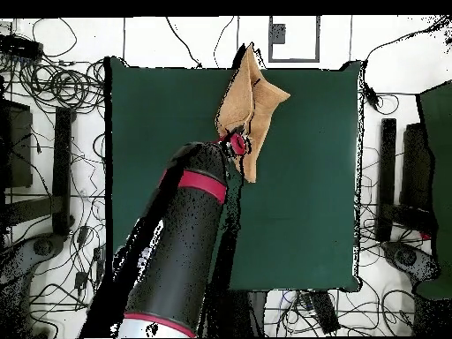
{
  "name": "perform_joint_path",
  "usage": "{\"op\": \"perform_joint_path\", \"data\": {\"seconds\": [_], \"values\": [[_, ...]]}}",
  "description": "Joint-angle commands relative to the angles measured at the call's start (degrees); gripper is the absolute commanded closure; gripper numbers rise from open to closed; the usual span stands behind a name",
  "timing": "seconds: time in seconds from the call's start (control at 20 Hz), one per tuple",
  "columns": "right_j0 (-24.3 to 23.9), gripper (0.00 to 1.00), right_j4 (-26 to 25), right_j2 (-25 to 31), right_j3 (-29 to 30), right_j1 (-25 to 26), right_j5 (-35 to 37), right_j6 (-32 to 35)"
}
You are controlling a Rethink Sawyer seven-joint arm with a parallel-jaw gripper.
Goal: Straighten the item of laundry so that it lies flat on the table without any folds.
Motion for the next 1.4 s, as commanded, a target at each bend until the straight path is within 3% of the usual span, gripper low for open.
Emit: {"op": "perform_joint_path", "data": {"seconds": [0.05,0.65,1.4], "values": [[2.41,1.00,6.77,3.03,0.51,-0.27,4.83,9.73],[0.62,1.00,12.86,9.10,4.00,-3.87,4.88,2.91],[5.84,1.00,17.35,4.16,0.18,3.90,-0.17,11.33]]}}
